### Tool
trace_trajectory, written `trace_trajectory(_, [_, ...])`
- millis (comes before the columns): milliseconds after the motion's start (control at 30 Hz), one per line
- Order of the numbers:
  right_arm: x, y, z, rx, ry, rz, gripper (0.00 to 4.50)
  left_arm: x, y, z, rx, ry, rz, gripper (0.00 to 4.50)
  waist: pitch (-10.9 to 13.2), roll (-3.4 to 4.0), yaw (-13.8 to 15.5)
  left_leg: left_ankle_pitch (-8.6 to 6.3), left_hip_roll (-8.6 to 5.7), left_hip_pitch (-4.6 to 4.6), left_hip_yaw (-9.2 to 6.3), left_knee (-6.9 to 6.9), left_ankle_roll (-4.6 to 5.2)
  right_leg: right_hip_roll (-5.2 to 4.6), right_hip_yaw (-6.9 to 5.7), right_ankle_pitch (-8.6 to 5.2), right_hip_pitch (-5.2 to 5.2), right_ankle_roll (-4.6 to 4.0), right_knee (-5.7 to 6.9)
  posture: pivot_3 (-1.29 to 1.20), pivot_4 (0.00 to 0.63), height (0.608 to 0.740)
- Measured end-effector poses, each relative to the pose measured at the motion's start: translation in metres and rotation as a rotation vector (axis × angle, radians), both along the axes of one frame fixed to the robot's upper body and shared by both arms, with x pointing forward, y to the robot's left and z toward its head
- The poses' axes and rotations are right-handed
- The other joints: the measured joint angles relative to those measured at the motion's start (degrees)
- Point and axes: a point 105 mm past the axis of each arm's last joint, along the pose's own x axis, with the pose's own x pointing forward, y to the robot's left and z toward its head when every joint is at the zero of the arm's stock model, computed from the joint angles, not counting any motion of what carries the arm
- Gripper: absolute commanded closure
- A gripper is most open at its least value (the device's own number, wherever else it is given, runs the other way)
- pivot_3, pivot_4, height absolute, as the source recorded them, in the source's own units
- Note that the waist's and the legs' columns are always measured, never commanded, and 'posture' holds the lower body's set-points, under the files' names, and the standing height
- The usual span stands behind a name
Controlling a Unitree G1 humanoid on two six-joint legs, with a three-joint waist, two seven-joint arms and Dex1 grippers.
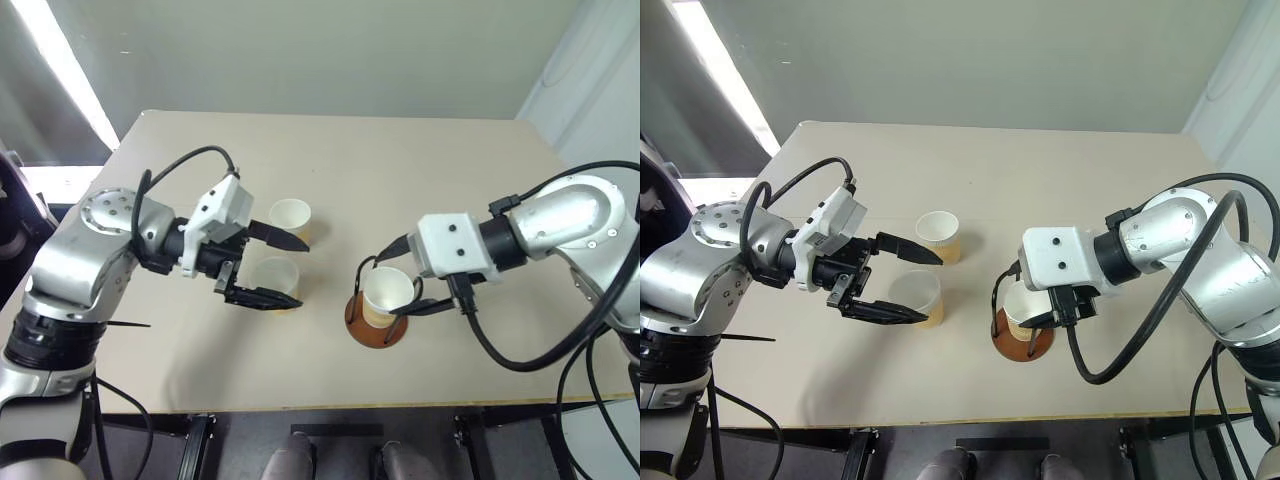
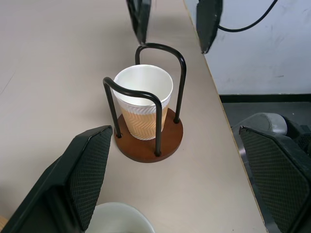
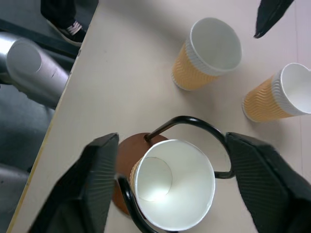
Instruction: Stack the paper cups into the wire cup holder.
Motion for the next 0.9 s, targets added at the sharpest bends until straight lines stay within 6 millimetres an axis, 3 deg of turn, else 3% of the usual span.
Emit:
trace_trajectory(167, [-0.003,-0.005,0.026,0.192,0.078,-0.064,1.15,-0.004,0.001,0.001,0.086,-0.09,0.02,0.0,0.0,-0.01,-0.01,0.0,-0.02,0.0,0.0,-0.02,0.0,0.0,0.01,-0.01,0.0,-0.01,-0.03,0.0,0.15,0.74])
trace_trajectory(300, [-0.007,-0.009,0.039,0.293,0.14,-0.102,1.15,-0.006,0.005,-0.01,0.19,-0.148,0.032,0.0,0.0,-0.01,-0.01,0.02,-0.01,0.03,0.0,-0.06,-0.04,0.01,0.01,-0.03,0.0,-0.04,-0.02,0.0,0.15,0.74])
trace_trajectory(600, [-0.01,-0.014,0.045,0.346,0.206,-0.153,1.15,0.006,0.012,-0.027,0.398,-0.325,0.041,0.0,0.0,-0.01,0.01,0.01,-0.01,0.02,-0.02,-0.09,-0.03,0.0,0.01,-0.04,-0.04,-0.07,-0.01,0.0,0.15,0.74])
trace_trajectory(900, [-0.015,-0.023,0.052,0.353,0.263,-0.196,1.15,0.007,0.019,-0.038,0.489,-0.326,0.091,0.0,0.0,0.0,-0.01,0.0,-0.01,0.01,-0.02,-0.12,-0.05,0.0,0.01,-0.06,-0.07,-0.1,0.0,0.0,0.15,0.74])
